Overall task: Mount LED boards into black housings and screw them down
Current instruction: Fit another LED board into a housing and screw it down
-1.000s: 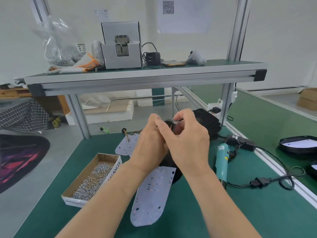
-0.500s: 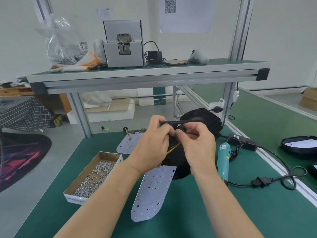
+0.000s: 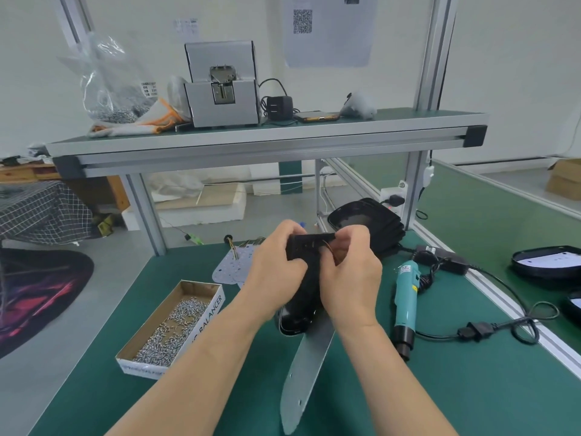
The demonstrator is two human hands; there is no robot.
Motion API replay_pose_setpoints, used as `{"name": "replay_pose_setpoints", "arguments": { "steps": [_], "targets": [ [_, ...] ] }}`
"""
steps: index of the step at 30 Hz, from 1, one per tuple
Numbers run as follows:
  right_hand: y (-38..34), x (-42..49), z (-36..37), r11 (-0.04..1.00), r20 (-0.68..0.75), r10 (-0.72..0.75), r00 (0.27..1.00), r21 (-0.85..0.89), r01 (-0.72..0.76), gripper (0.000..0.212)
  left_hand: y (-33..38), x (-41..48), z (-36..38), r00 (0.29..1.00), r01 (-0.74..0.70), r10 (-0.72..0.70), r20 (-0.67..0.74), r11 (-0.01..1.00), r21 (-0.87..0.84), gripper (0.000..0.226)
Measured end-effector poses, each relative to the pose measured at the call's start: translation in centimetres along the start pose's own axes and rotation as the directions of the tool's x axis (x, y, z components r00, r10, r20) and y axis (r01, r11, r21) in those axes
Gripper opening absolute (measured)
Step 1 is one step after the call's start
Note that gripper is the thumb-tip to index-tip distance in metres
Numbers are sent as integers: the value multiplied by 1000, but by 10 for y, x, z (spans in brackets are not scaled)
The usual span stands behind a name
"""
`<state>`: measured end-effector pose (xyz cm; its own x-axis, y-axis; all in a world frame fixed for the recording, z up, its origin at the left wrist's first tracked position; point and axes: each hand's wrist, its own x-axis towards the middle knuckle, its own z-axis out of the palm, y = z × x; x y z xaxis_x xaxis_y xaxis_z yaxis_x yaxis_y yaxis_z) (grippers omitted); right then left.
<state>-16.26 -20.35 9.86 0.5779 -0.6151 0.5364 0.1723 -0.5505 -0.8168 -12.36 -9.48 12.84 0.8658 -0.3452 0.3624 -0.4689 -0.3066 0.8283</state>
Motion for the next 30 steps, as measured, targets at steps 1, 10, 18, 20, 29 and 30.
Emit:
{"name": "replay_pose_setpoints", "arguments": {
  "steps": [1,10,18,20,29,30],
  "targets": [
    [1,2,0,999,13,3,1000,-42,-3,29,0,0,-1,1000,-12,12,-7,1000,15,39],
    [3,20,-4,955,183,-189,965,-196,224,17,-9,2,-18,999,-37,39,-21,995,91,46],
    [6,27,2,917,355,-80,932,-340,208,18,-19,-3,-13,998,-55,57,-10,988,144,43],
    [7,28,3,906,385,-79,920,-357,227,21,-22,-7,-12,998,-53,55,-12,985,166,38],
    [18,30,4,804,432,-67,899,-510,305,28,-26,-10,3,992,-125,120,42,981,149,42],
    [19,33,1,820,503,-57,863,-469,327,23,-28,-10,3,993,-119,114,38,979,167,41]
  ]
}}
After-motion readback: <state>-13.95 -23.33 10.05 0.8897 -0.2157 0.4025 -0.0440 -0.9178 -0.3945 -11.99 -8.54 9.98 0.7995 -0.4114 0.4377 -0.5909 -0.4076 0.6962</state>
